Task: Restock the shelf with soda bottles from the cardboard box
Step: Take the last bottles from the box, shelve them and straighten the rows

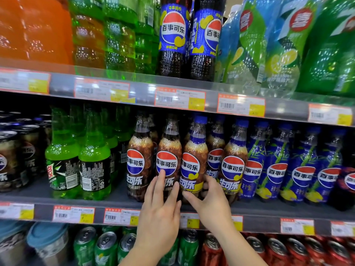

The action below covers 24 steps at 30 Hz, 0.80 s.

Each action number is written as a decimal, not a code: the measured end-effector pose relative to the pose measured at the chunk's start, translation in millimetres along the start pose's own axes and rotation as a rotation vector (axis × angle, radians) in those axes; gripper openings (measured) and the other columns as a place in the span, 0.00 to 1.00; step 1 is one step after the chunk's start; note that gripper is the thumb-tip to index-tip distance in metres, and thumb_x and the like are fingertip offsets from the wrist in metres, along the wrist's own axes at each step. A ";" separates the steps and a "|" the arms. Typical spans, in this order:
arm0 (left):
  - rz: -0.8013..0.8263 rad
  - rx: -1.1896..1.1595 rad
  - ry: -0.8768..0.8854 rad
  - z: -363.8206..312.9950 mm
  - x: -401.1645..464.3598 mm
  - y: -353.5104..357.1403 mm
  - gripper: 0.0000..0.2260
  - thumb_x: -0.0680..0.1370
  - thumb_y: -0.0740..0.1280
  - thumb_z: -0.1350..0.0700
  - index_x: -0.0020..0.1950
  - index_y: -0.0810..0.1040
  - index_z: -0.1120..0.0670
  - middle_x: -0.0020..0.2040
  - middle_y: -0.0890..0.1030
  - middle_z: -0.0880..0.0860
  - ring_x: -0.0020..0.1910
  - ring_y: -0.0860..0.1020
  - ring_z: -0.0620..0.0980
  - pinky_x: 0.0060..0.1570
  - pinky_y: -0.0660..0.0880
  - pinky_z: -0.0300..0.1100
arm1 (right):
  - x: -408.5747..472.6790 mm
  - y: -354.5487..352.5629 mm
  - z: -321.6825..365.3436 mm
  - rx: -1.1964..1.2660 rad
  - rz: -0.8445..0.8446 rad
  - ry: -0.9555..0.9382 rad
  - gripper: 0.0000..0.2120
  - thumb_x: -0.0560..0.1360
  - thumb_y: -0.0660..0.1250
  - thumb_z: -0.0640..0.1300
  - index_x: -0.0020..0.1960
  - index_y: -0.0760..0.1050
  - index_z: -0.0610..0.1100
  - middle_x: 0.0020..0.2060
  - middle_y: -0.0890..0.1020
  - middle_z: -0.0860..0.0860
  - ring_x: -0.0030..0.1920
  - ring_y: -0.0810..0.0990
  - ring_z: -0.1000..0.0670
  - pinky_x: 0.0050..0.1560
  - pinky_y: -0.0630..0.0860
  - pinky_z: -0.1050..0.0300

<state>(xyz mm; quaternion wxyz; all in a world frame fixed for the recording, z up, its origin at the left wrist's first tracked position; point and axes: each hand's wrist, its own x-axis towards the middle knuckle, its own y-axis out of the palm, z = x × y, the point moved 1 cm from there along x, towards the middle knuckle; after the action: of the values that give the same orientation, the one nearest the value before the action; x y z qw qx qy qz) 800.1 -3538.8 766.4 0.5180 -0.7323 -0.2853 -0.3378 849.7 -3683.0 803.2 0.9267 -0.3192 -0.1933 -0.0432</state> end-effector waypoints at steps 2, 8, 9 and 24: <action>-0.002 -0.010 0.002 1.3 0.2 0.0 0.21 0.77 0.56 0.48 0.66 0.76 0.55 0.75 0.61 0.58 0.71 0.63 0.59 0.66 0.65 0.53 | 1.9 -1.3 -3.7 0.023 0.053 -0.009 0.30 0.68 0.74 0.59 0.66 0.67 0.55 0.56 0.76 0.58 0.54 0.76 0.56 0.55 0.77 0.53; -0.051 -0.137 -0.005 9.5 2.9 -3.7 0.21 0.76 0.60 0.46 0.64 0.78 0.53 0.74 0.62 0.54 0.68 0.64 0.57 0.64 0.63 0.48 | 1.1 -2.9 -3.3 0.103 0.144 -0.006 0.33 0.70 0.73 0.56 0.71 0.64 0.56 0.59 0.77 0.62 0.57 0.77 0.60 0.60 0.77 0.54; -0.063 -0.158 -0.011 10.8 4.2 -4.2 0.21 0.75 0.61 0.44 0.63 0.79 0.53 0.73 0.63 0.54 0.67 0.65 0.57 0.62 0.64 0.47 | 1.1 -2.7 -2.7 0.111 0.136 0.000 0.33 0.68 0.74 0.56 0.70 0.65 0.56 0.57 0.78 0.62 0.57 0.78 0.60 0.59 0.77 0.54; -0.197 -0.573 -0.382 -2.7 11.2 -0.4 0.27 0.63 0.77 0.40 0.56 0.82 0.53 0.65 0.67 0.44 0.65 0.68 0.46 0.64 0.64 0.42 | 1.1 -7.5 -2.6 0.112 0.239 -0.012 0.31 0.71 0.72 0.51 0.70 0.63 0.59 0.61 0.78 0.61 0.59 0.78 0.59 0.63 0.75 0.49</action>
<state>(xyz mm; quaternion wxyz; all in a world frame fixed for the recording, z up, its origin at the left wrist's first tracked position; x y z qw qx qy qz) 806.1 -3540.5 776.1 0.1939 -0.8667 -0.3398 -0.3094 850.1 -3690.5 806.1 0.9405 -0.2878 -0.1614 0.0806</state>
